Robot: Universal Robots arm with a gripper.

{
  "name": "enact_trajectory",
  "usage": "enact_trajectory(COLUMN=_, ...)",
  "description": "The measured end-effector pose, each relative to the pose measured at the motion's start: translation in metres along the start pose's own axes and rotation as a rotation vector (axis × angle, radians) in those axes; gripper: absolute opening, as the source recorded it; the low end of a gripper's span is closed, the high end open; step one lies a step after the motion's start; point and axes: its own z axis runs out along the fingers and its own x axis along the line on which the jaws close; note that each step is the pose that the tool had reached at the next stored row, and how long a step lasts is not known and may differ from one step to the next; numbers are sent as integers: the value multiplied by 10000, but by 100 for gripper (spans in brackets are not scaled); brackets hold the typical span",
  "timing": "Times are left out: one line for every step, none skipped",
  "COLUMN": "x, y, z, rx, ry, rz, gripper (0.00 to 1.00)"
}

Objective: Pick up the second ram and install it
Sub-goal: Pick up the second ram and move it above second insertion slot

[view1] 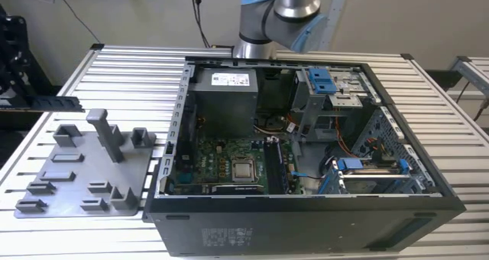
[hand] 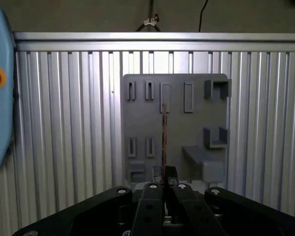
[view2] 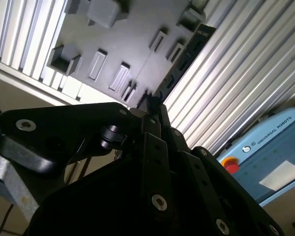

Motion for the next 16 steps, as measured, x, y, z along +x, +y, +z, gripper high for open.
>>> enact_trajectory(x=-1, y=-34, z=0, rx=-2, ry=0, rz=-1, gripper=14)
enact_trajectory(x=-1, y=-69, z=0, rx=-3, ry=0, rz=0, gripper=14)
enact_trajectory(x=-2, y=-106, z=-1, rx=-5, ry=1, rz=-1, gripper=14)
enact_trajectory(x=-3, y=-142, z=-1, rx=-7, ry=0, rz=0, gripper=14)
enact_trajectory(x=-4, y=-182, z=-1, rx=-8, ry=0, rz=1, gripper=14)
enact_trajectory(x=-5, y=-221, z=-2, rx=-11, ry=1, rz=0, gripper=14)
enact_trajectory(x=-6, y=-260, z=-2, rx=-12, ry=0, rz=0, gripper=14)
enact_trajectory(x=-7, y=-301, z=-2, rx=-14, ry=1, rz=0, gripper=14)
enact_trajectory(x=-8, y=-343, z=-2, rx=-16, ry=0, rz=0, gripper=14)
enact_trajectory(x=-9, y=-385, z=-3, rx=-20, ry=1, rz=0, gripper=14)
enact_trajectory(x=-10, y=-427, z=-3, rx=-21, ry=0, rz=1, gripper=14)
enact_trajectory(x=-11, y=-468, z=-3, rx=-23, ry=0, rz=1, gripper=14)
enact_trajectory(x=-12, y=-509, z=-4, rx=-26, ry=1, rz=1, gripper=14)
enact_trajectory(x=-13, y=-552, z=-4, rx=-27, ry=0, rz=1, gripper=14)
enact_trajectory(x=-14, y=-594, z=-5, rx=-31, ry=1, rz=0, gripper=14)
enact_trajectory(x=-15, y=-636, z=-5, rx=-33, ry=1, rz=1, gripper=14)
